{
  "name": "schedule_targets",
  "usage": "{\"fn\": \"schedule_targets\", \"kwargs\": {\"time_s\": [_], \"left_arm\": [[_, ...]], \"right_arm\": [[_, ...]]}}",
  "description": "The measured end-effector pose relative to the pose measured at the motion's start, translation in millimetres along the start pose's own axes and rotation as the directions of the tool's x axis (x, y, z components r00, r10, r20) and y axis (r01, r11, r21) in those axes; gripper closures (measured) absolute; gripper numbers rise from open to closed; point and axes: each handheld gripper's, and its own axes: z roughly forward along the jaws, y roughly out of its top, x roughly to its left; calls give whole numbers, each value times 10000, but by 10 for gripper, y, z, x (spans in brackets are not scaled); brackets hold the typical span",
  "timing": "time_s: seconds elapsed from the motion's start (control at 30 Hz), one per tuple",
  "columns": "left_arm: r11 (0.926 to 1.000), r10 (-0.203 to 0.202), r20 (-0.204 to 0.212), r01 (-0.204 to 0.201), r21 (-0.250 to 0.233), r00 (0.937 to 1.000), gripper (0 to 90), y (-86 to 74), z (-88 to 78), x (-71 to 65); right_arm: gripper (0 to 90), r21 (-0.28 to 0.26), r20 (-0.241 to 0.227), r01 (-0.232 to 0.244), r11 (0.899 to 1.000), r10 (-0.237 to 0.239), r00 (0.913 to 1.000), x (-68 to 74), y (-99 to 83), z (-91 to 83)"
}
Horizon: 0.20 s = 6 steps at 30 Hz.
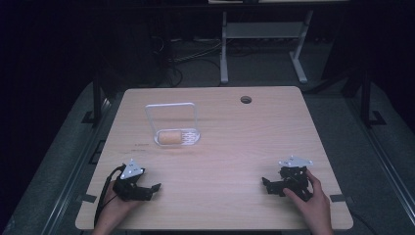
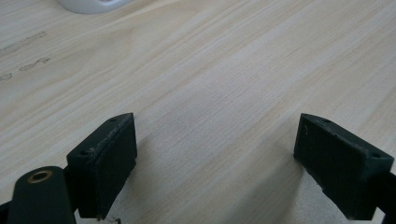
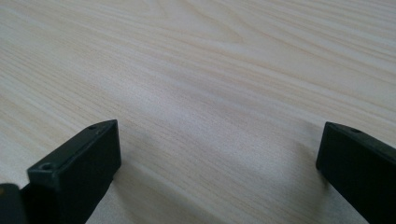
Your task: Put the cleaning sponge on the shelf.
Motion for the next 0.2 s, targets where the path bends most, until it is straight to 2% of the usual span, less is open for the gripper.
{"fn": "schedule_targets", "kwargs": {"time_s": [0.2], "left_arm": [[10000, -88, -2, 88, -39, 10000, 129, -8, -6, -4]], "right_arm": [[0, 2, -1, -19, 10000, 19, 10000, 2, 0, 0]]}}
